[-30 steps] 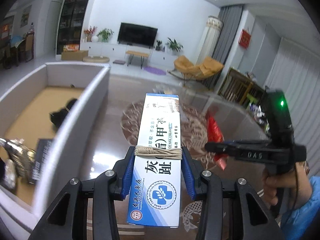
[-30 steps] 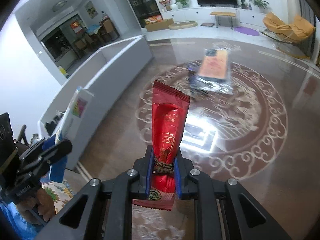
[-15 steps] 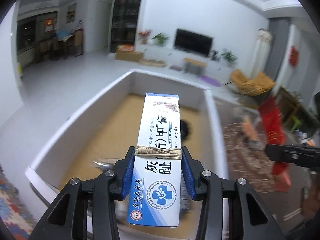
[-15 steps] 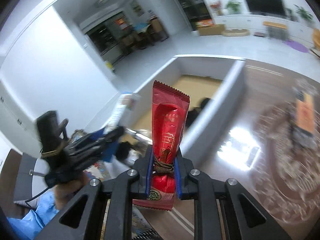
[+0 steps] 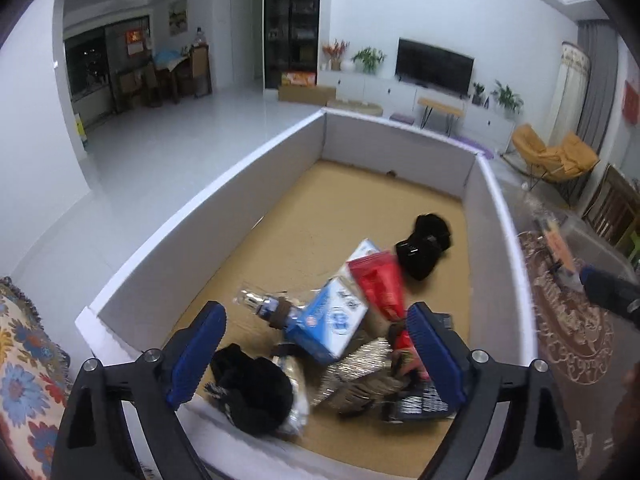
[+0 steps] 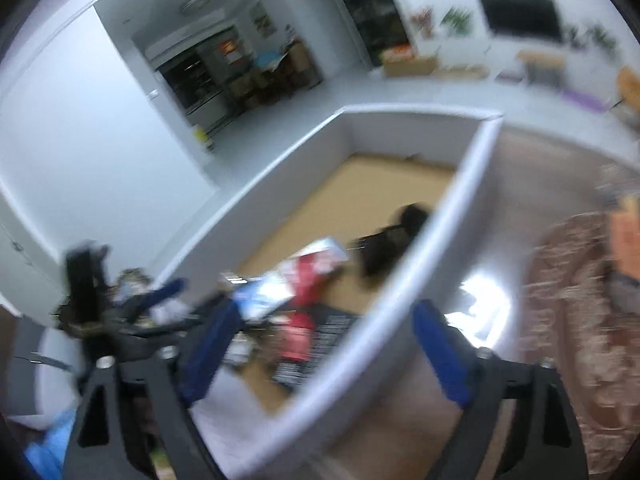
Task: Organize objects
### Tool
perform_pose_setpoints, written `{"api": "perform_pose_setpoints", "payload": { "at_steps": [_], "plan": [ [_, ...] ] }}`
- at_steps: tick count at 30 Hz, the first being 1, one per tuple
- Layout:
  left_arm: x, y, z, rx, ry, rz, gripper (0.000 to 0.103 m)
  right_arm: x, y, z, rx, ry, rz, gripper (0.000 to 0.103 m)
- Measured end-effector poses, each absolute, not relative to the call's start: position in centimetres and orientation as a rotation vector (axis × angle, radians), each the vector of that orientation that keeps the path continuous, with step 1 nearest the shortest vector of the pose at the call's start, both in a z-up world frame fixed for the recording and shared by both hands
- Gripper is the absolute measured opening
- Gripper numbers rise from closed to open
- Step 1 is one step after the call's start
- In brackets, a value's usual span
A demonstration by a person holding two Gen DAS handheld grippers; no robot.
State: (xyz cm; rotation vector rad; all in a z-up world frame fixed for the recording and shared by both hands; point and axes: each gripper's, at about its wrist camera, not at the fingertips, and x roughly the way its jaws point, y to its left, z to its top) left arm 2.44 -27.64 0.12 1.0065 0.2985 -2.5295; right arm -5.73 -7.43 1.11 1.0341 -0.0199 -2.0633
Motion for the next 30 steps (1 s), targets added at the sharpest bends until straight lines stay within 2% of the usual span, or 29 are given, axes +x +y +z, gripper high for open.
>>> {"api": "perform_pose_setpoints", "payload": {
  "at_steps": [4,6,10,13,15,19,24,30],
  "plan": [
    [3.5,-24.0,1.5,0.961,0.304,-2.612,0.093,-5.2,-1.0,-1.8,1.008,0.16,-2.28,0.097],
    [4.0,-21.7,2.0,0.963,0.304,-2.669,0.094,-5.8,3.2,-5.0,1.076,0.27,-2.376,0.097],
    [3.5,-15.4,3.4,0.999,0.28,-2.82,0.094,-6.1,11.3,-9.3,1.225,0.337,-2.494,0.097],
    [3.1,-9.9,3.8,1.065,0.245,-2.935,0.096,-6.1,17.4,-10.7,1.293,0.34,-2.584,0.097],
    [2.3,-6.2,3.0,1.128,0.203,-2.99,0.102,-6.4,20.9,-11.0,1.322,0.34,-2.642,0.097],
    [0.2,-1.4,0.0,1.281,0.151,-2.977,0.103,-7.9,25.0,-11.1,1.349,0.274,-2.714,0.099],
    [-2.1,1.4,-3.5,1.402,0.105,-2.906,0.103,-7.9,25.9,-10.9,1.354,0.176,-2.719,0.099],
    [-2.9,1.1,-5.7,1.435,0.115,-2.833,0.103,-8.8,26.8,-12.2,1.388,0.102,-2.71,0.103]
  ]
}}
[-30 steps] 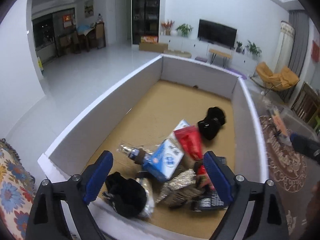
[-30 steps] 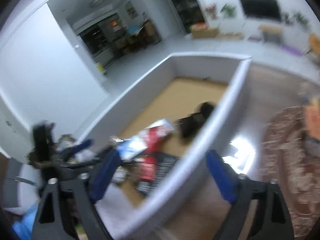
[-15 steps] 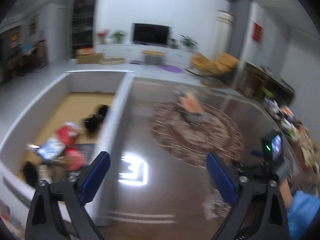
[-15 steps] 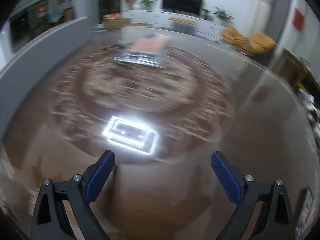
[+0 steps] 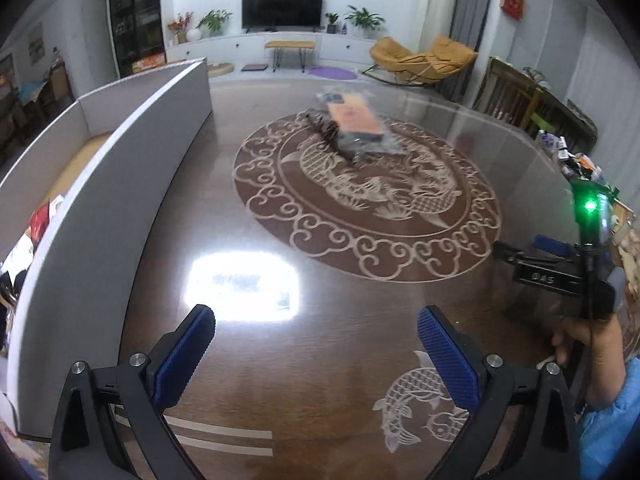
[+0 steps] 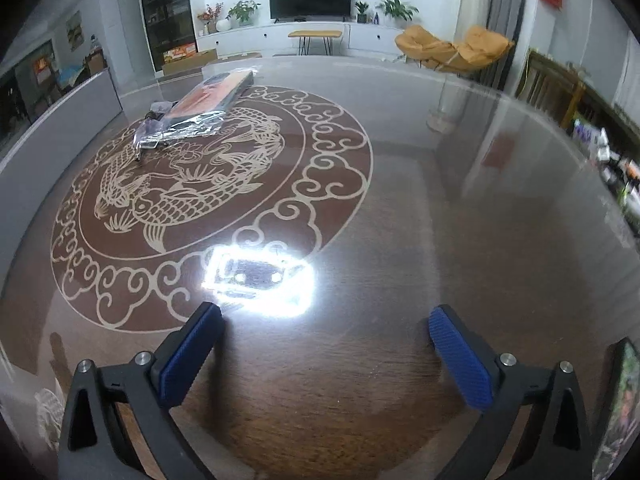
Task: Organize objects
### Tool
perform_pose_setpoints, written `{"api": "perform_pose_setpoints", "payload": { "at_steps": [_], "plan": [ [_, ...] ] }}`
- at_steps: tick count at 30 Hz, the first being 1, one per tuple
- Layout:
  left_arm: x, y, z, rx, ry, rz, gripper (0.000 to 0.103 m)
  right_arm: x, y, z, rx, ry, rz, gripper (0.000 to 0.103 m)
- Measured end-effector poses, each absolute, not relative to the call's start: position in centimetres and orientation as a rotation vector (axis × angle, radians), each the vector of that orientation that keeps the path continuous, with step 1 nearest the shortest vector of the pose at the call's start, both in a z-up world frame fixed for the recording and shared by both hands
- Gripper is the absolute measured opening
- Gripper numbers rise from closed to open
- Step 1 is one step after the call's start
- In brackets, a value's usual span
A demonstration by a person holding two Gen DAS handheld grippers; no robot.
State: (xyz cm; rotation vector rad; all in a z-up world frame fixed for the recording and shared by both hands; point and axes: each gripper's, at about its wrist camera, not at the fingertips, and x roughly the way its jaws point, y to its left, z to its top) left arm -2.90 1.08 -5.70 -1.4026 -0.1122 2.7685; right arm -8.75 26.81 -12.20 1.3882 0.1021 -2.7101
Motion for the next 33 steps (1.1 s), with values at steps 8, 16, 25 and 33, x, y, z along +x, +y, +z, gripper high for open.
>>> {"api": "perform_pose_setpoints", "payload": {
  "at_steps": [8,16,25,33],
  "plan": [
    [-3.5,0.1,-7.2,-1.467,-0.17,2.773,0.103,-8.3,26.8,-12.1,1.389,0.106,-2.715,0.103],
    [-4.3,0.7,-7.3,-1.478,-0.133,2.774,0.103,-8.3,26.8,-12.1,1.389,0.106,-2.716,0.103],
    [-6.3,0.4,-7.4,-1.49,-0.128,2.779,0.103,-8.3,26.8,-12.1,1.39,0.105,-2.716,0.103],
    [-12.5,-0.8,-6.1,-1.413,-0.2,2.823,0.103,-8.3,26.8,-12.1,1.39,0.105,-2.716,0.103]
  ]
}}
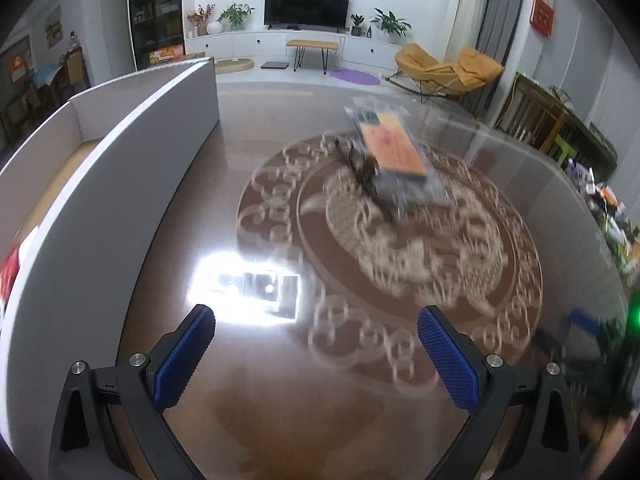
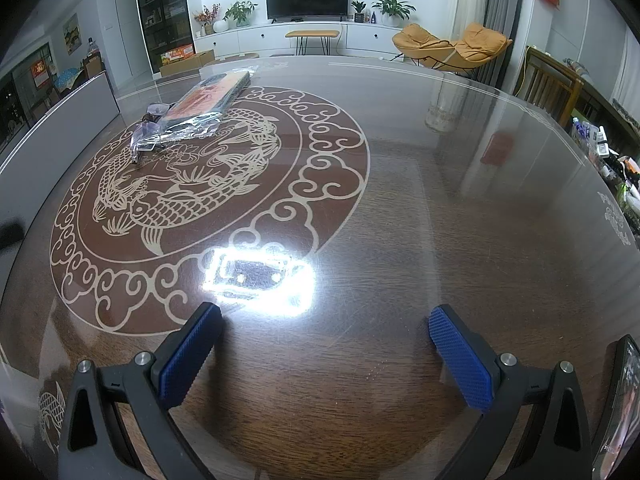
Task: Organize objects
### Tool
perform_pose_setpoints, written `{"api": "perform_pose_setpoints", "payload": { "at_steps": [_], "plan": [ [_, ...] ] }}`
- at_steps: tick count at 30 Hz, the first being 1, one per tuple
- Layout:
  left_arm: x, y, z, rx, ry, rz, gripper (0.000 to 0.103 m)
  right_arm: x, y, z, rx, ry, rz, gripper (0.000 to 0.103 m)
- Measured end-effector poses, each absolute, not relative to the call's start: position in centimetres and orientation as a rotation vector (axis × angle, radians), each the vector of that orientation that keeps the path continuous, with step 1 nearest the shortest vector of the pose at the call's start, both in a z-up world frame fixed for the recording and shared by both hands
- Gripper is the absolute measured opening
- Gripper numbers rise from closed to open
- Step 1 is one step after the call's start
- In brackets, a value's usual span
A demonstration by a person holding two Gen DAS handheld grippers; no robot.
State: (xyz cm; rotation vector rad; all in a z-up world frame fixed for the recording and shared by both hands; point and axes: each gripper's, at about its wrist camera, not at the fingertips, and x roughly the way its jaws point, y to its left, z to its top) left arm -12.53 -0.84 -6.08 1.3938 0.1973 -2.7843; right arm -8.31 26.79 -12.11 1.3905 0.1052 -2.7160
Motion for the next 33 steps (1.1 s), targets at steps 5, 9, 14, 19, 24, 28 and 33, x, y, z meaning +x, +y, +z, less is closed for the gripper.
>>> {"api": "perform_pose_setpoints", "payload": {
  "at_steps": [5,9,14,19,24,28,33],
  "plan": [
    [-18.2,-1.2,-5.4,1.366,0.299,-2.789,0.103,-8.3,26.8,-12.1,1.391,0.105,-2.716,0.103],
    [-23.3,-0.3,-5.8,1.368,0.315,-2.806,0.103,-8.3,26.8,-12.1,1.394,0.104,-2.716,0.103],
    [-27.2,0.4,-8.3,1.425,0.27,-2.735,0.103,-8.3,26.8,-12.1,1.395,0.104,-2.716,0.103],
    [-28.4,0.4,-10.1,1.467,0.26,-2.703,0.103,-8.3,26.8,-12.1,1.395,0.103,-2.716,0.103],
    [-28.4,-0.4,-10.6,1.462,0.326,-2.697,0.103,-8.3,26.8,-12.1,1.396,0.103,-2.716,0.103],
    [-28.1,-0.7,-10.8,1.454,0.32,-2.697,0.103,-8.3,26.8,-12.1,1.396,0.103,-2.716,0.103],
    [-27.4,-1.2,-10.7,1.449,0.313,-2.697,0.103,-8.3,26.8,-12.1,1.396,0.103,-2.716,0.103]
  ]
}}
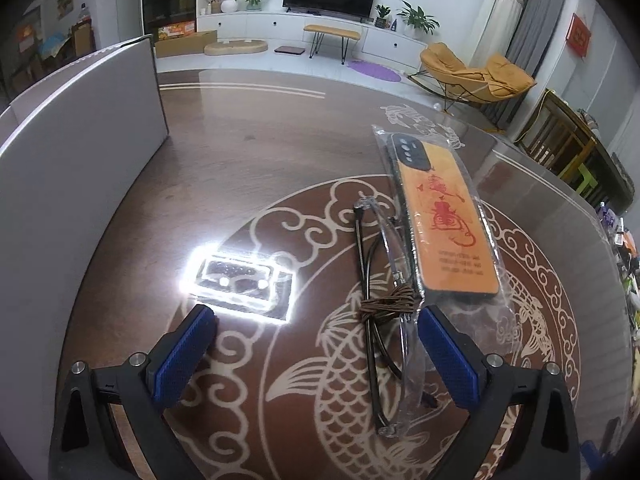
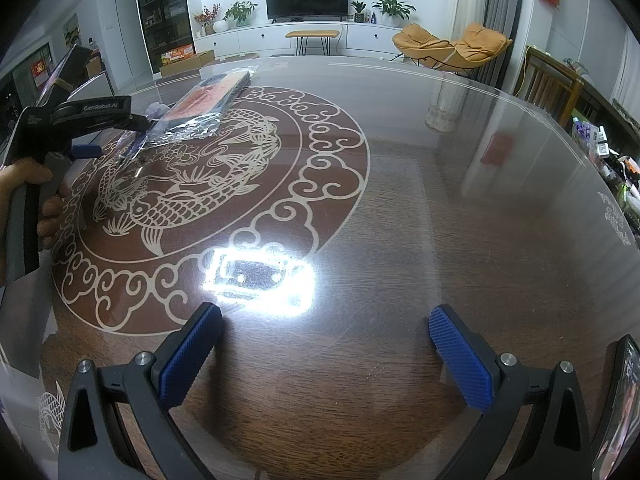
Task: Organize objects
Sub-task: 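Move the left gripper toward the glasses and grasp them at the bridge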
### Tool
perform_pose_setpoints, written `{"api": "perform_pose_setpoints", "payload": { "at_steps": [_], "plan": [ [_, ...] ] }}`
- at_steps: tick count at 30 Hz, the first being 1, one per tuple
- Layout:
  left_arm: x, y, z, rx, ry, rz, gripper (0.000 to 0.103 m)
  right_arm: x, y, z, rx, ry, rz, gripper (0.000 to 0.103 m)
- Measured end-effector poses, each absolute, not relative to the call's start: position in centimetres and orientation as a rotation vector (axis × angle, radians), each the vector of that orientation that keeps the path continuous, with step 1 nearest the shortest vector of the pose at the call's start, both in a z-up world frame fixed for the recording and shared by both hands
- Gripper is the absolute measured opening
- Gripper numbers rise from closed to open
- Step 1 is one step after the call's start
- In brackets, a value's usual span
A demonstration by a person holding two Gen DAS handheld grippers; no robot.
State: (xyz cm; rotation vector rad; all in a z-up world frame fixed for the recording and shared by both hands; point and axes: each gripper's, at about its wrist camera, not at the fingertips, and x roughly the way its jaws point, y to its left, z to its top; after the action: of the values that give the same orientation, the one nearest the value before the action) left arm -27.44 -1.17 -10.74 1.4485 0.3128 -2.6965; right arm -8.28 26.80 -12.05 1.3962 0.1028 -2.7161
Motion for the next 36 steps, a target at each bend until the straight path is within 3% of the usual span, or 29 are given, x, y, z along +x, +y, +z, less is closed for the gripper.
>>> {"api": "perform_pose_setpoints", "payload": {
  "at_steps": [15,16,17,20,31,33,34,35,36],
  "plan": [
    [-27.9,-0.9,-10.0,1.443,0.213,-2.73,0.1,-8.2,26.8,-12.0,1.397,0.102,-2.716,0.103],
    [-28.0,-0.9,-10.0,1.426,0.198,-2.732,0.085,-8.2,26.8,-12.0,1.397,0.102,-2.716,0.103],
    [-28.2,-0.9,-10.1,1.426,0.199,-2.736,0.064,-8.2,26.8,-12.0,1.397,0.102,-2.716,0.103],
    [-27.7,-0.9,-10.3,1.425,0.146,-2.732,0.027,-8.2,26.8,-12.0,1.397,0.102,-2.716,0.103],
    [-18.0,-3.5,-10.3,1.386,0.171,-2.679,0.03,-8.2,26.8,-12.0,1.397,0.102,-2.716,0.103],
    [-17.4,-3.2,-10.5,1.386,0.134,-2.694,0.054,-8.2,26.8,-12.0,1.397,0.102,-2.716,0.103],
    [-17.3,-3.0,-10.7,1.402,0.107,-2.692,0.076,-8.2,26.8,-12.0,1.397,0.102,-2.716,0.103],
    [-17.2,-2.8,-11.0,1.411,0.085,-2.695,0.083,-8.2,26.8,-12.0,1.397,0.102,-2.716,0.103],
    [-17.2,-2.6,-11.1,1.408,0.066,-2.7,0.084,-8.2,26.8,-12.0,1.397,0.102,-2.716,0.103]
  ]
}}
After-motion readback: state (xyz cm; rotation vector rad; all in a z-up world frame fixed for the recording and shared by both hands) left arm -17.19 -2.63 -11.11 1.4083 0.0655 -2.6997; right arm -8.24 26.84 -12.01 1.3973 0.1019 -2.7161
